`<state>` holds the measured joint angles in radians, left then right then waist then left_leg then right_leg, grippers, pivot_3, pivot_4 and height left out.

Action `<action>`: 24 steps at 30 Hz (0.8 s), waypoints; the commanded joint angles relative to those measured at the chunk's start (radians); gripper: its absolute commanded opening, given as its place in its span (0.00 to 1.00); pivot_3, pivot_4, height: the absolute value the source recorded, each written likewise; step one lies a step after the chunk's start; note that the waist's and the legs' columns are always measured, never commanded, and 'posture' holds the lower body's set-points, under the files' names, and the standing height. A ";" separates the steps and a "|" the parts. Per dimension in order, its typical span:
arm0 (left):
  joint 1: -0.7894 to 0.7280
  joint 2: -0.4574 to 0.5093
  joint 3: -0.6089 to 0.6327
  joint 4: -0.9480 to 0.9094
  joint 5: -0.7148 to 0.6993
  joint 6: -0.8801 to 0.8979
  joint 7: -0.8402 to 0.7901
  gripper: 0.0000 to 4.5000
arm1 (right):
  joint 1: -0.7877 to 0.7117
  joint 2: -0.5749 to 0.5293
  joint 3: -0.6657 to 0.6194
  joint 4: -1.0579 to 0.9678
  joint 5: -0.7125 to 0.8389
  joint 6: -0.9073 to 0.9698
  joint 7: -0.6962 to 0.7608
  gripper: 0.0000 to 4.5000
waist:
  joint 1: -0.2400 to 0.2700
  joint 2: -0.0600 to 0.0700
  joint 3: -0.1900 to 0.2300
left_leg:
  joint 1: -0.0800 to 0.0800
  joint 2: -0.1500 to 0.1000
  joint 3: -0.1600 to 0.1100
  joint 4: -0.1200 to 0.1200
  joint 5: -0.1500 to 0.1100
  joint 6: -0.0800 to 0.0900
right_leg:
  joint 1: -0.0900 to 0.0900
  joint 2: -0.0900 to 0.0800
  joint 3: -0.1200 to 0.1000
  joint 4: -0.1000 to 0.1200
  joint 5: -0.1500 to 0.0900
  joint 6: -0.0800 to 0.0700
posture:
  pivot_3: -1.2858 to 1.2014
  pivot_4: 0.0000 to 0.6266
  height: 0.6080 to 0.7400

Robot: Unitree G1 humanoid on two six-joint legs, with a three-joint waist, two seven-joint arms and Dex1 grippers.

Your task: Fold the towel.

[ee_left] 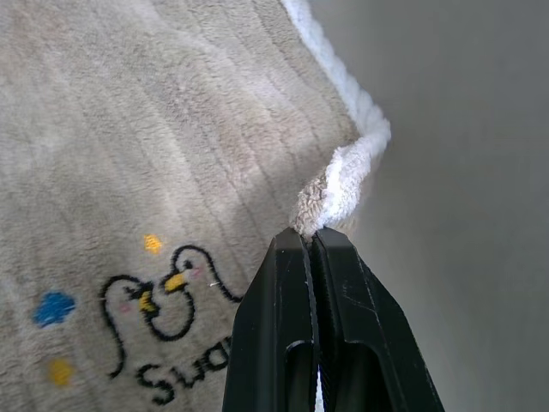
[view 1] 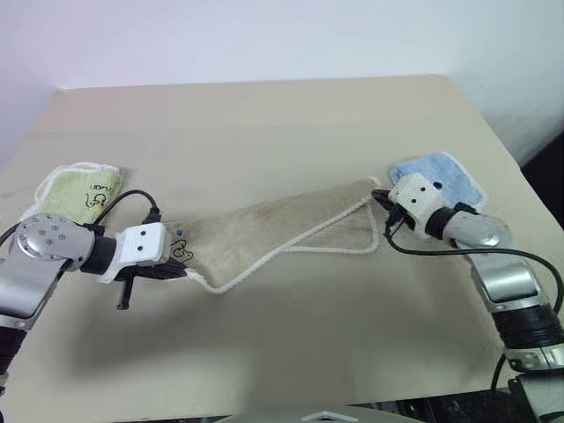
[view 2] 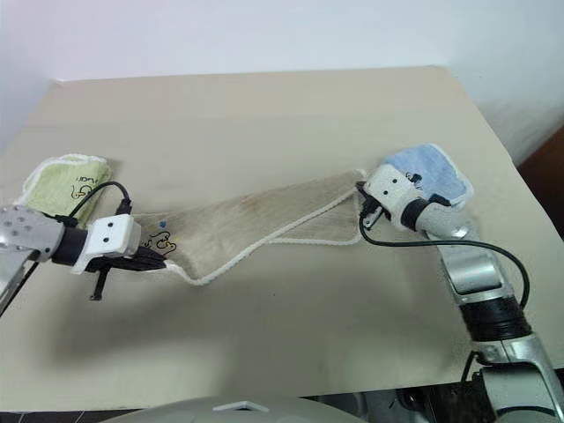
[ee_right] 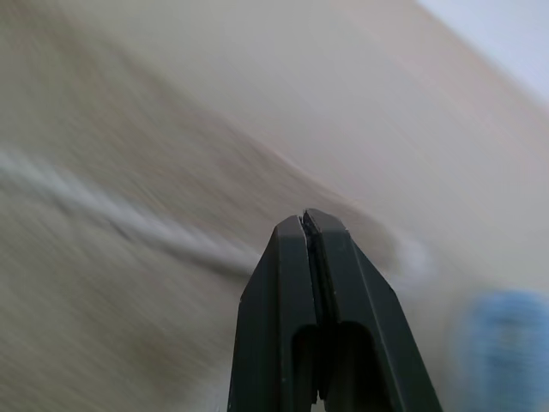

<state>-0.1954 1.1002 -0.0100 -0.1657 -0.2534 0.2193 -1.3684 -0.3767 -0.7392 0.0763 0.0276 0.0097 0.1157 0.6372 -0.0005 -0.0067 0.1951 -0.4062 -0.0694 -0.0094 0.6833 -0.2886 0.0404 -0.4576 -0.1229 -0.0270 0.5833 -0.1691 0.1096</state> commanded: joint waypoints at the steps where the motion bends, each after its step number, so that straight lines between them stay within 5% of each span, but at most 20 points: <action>1: -0.001 -0.004 0.027 -0.037 -0.021 0.013 0.016 0.01 | -0.070 -0.028 0.023 0.105 -0.090 -0.177 0.004 0.00 | -0.010 0.000 0.000 | 0.000 0.000 0.000 0.000 0.000 0.000 | 0.000 0.000 0.000 0.000 0.000 0.000 | 0.52 0.24 0.91; 5: -0.003 -0.013 0.016 -0.036 -0.012 0.009 0.030 0.01 | -0.135 -0.048 0.071 0.234 -0.158 -0.297 0.039 0.00 | -0.017 0.000 0.000 | 0.000 0.000 0.000 0.000 0.000 0.000 | 0.000 0.000 0.001 0.000 0.000 0.000 | 0.52 0.24 0.91; 13: 0.024 -0.021 0.022 -0.055 -0.013 0.007 0.047 0.00 | -0.260 -0.073 0.150 0.443 -0.362 -0.572 -0.064 0.55 | -0.016 0.000 0.000 | 0.000 0.000 0.000 0.000 0.000 0.000 | 0.000 0.000 0.002 0.001 0.000 0.000 | 0.52 0.24 0.91; 24: 0.055 -0.020 0.027 -0.073 -0.017 0.007 0.066 0.00 | -0.360 -0.084 0.240 0.638 -0.553 -0.787 -0.193 0.55 | -0.017 0.000 0.000 | 0.001 0.000 0.000 0.000 0.001 -0.001 | 0.000 0.000 0.002 0.002 0.000 0.000 | 0.52 0.24 0.91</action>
<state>-0.1482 1.0775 -0.0112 -0.2142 -0.2579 0.2313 -1.3050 -0.7039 -0.8019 0.3207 0.6592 -0.5306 -0.6424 0.4682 -0.0174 -0.0066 0.1951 -0.4054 -0.0698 -0.0088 0.6835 -0.2873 0.0382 -0.4581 -0.1229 -0.0249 0.5854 -0.1691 0.1092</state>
